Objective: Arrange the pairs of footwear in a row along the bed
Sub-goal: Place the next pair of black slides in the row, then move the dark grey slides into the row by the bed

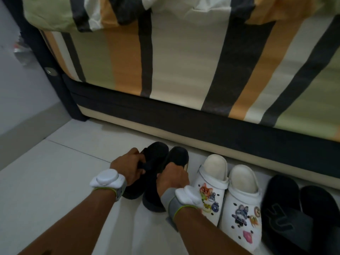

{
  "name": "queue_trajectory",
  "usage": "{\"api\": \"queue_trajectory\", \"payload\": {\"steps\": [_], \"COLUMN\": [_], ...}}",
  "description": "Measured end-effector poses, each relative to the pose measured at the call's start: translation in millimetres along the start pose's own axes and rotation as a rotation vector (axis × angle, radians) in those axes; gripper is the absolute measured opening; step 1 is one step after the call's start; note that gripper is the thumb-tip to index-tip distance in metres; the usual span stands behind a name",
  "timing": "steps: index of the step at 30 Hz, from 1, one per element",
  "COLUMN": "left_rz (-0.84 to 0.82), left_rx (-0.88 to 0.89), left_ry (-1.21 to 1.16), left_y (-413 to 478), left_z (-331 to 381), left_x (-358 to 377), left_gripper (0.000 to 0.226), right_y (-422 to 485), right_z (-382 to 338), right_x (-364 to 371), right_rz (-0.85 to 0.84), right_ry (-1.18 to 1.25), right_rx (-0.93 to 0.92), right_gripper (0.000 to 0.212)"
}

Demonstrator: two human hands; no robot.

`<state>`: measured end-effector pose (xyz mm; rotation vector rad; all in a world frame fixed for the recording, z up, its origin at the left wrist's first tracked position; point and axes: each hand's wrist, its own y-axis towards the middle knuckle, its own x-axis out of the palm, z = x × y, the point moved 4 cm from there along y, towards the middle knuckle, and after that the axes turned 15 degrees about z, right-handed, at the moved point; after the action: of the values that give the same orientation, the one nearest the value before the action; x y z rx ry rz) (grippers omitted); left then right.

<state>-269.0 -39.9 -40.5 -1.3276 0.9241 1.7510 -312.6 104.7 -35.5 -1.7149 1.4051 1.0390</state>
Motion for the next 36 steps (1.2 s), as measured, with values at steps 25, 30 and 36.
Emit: {"api": "queue_trajectory", "payload": {"steps": [25, 30, 36], "left_rz": [0.000, 0.060, 0.003], "left_rx": [-0.217, -0.408, -0.727], "left_ry": [-0.101, 0.037, 0.041], "left_y": [-43.2, -133.6, -279.1], "left_z": [-104.2, -215.4, -342.4], "left_x": [-79.0, -173.7, -223.1], "left_gripper": [0.042, 0.042, 0.034], "right_y": [-51.2, -142.1, -275.5], "right_z": [-97.8, -225.3, -313.8], "right_x": [12.2, 17.1, 69.4], "right_rz": [-0.095, -0.210, -0.419], "right_ry": [-0.056, 0.126, 0.053], "right_rx": [-0.406, -0.666, -0.985], "right_gripper": [0.040, 0.045, 0.051]}}
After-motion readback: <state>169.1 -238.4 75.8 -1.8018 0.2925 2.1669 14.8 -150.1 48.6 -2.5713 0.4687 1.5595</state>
